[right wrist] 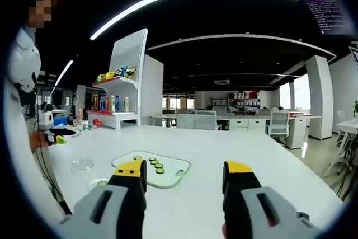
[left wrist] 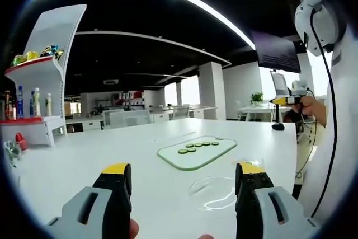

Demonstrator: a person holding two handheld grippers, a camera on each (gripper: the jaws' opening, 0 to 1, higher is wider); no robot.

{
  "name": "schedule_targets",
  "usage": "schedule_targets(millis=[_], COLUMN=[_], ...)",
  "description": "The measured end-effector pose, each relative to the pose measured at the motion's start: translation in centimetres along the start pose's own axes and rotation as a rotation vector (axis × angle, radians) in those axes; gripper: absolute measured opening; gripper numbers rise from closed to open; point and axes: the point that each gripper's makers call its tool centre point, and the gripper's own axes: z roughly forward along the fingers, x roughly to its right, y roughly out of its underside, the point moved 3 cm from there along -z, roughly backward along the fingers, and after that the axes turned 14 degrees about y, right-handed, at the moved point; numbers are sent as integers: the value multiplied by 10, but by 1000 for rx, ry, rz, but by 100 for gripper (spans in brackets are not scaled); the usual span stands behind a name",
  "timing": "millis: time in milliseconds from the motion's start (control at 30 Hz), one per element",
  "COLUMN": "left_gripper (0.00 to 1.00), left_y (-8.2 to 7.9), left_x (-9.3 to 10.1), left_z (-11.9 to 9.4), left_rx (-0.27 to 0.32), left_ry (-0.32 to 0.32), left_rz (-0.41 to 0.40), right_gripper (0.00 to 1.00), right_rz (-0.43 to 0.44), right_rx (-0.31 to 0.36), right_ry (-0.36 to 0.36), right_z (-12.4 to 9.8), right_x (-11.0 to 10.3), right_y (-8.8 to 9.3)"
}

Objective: Open the petri dish lid, add cucumber slices into the petri dish, and close the lid

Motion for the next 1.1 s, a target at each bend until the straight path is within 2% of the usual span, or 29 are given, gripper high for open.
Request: schedule_targets(millis=[200,533,633,867,1000,1100], left_gripper=[77,80,80,80,81,81], left_y=[6,10,9,4,4,1], left_x=[-1,10,12,16,13,16], left_z=[0,0,0,0,1,3], left_rx=[-29,-78,-74,-63,-72,-72], left_ry=[13,90,103,131,126,149], left_rz=[4,20,20,38,41,42], right_gripper=[58,63,64,65,64,65], right_rz=[-47,-118,-126,-141,-151,-149], right_rx=[6,6,9,17,11,9], right_ry=[-92,-275,-338,-430,-483,-520], right_z=[16,32,35,41,44,45], right_x=[-26,-75,-91,-118,-133,-143], right_y=[-11,-25,-29,-33,-32,-31])
